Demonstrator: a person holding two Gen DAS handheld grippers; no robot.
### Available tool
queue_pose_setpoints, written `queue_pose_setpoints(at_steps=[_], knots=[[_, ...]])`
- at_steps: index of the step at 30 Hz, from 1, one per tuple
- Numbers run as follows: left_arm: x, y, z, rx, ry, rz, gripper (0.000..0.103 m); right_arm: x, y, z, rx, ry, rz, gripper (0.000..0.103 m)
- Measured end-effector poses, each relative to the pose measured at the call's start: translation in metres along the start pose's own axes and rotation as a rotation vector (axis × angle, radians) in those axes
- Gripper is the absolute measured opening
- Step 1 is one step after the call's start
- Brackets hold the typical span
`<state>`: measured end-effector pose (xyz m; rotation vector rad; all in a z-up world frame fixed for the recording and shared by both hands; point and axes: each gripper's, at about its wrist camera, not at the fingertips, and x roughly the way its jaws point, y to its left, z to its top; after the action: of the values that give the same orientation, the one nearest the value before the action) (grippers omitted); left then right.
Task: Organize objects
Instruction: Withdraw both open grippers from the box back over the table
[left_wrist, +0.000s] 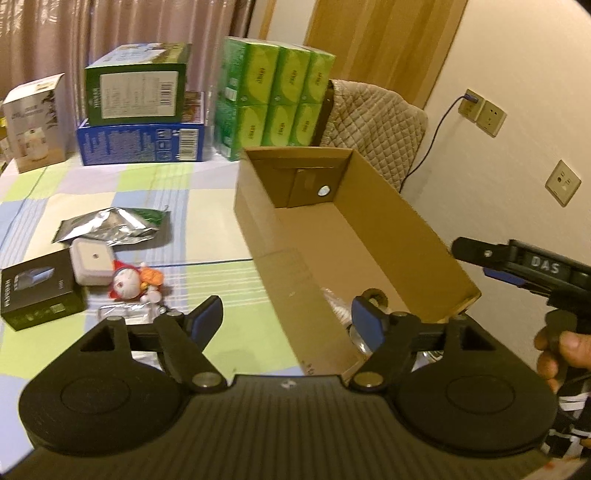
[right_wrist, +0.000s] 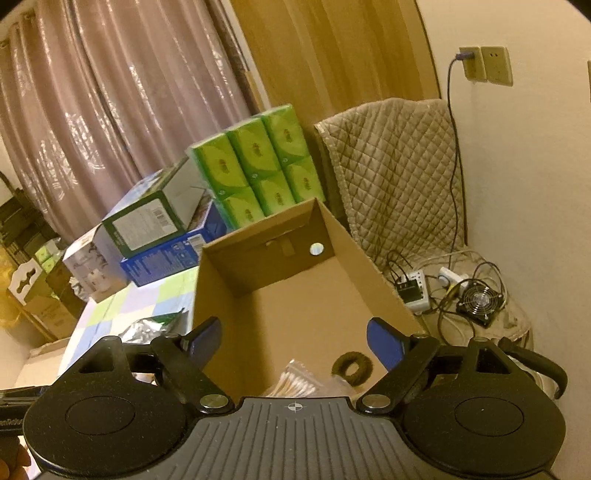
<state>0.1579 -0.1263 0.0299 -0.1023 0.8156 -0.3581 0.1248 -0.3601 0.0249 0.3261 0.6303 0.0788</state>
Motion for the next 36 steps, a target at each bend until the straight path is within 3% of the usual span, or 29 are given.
queue_pose_setpoints(at_steps=[10, 23, 36], knots=[[-0.045, 0.04, -0.017, -0.043, -0.029, 0.06, 0.082, -0.022, 0.044, -0.019, -0.034, -0.006, 0.043, 0.083], [-0.102, 0.12, -0.061, -0.129, -0.03, 0.214, 0.088, -0.025, 0.116, -0.071, -0.153, 0.057, 0.15, 0.083], [-0.106, 0.138, -0.083, -0.146, -0.01, 0.254, 0.102, -0.008, 0.136, -0.113, -0.205, 0.149, 0.171, 0.083]])
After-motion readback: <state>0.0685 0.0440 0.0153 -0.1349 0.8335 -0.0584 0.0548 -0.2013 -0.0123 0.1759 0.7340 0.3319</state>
